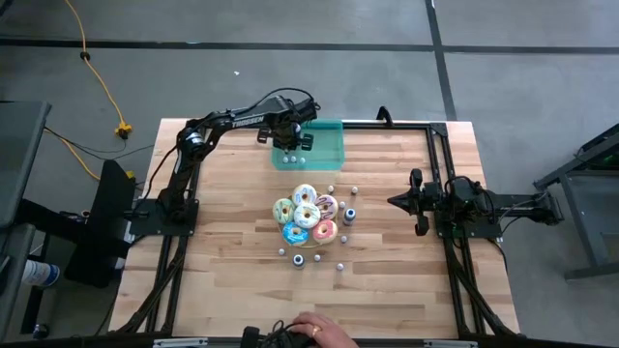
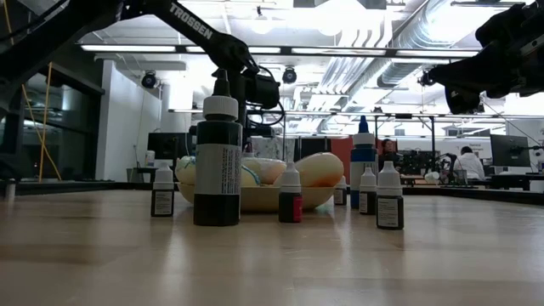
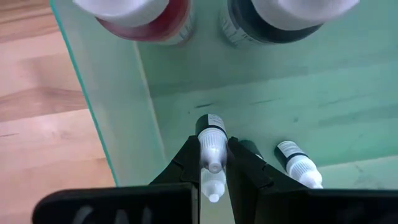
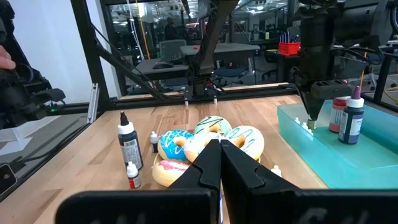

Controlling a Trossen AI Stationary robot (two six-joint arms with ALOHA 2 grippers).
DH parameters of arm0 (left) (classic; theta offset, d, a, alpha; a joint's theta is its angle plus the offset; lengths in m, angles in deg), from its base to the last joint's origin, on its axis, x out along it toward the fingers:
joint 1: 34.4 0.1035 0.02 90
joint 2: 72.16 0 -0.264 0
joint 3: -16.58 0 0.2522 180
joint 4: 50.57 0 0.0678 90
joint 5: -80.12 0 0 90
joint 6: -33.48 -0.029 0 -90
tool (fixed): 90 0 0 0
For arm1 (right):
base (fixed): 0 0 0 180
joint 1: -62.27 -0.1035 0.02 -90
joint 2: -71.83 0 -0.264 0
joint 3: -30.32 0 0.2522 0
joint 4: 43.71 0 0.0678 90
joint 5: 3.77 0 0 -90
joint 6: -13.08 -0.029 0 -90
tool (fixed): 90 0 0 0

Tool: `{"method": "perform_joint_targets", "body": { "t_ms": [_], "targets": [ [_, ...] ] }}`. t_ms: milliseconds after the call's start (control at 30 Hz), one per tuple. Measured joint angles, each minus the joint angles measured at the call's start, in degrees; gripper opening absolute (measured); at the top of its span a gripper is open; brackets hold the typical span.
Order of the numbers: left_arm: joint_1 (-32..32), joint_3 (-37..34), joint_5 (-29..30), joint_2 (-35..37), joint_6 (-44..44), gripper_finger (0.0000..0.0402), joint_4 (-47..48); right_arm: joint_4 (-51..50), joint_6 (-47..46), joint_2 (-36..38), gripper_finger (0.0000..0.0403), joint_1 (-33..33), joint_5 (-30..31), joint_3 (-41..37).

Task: Pick & Place food coloring
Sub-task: Put the bottom small green food coloring bottle into the green container, then put the small black food coloring bottle into the green container

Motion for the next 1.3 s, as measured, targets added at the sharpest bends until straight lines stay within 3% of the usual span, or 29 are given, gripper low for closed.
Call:
{"method": "perform_joint_targets", "body": {
  "t_ms": [233,600,1000,1300],
  "targets": [
    [0.1,-0.1,-3.9,-2.0,-2.2,0.0031,0.5,0.0,0.0,0.0,0.0000,0.0,0.0,0.0],
    [-0.1,0.1,-2.8,-3.2,-1.7,0.0032,-0.1,0.0,0.0,0.0,0.0000,0.0,0.0,0.0],
    [0.0,-0.1,-3.0,-3.4,-2.8,0.0119,0.1,0.0,0.0,0.0,0.0000,0.0,0.0,0.0],
    [0.0,-0.1,-2.8,-2.9,-3.4,0.0139,0.5,0.0,0.0,0.0,0.0000,0.0,0.0,0.0]
  ]
}}
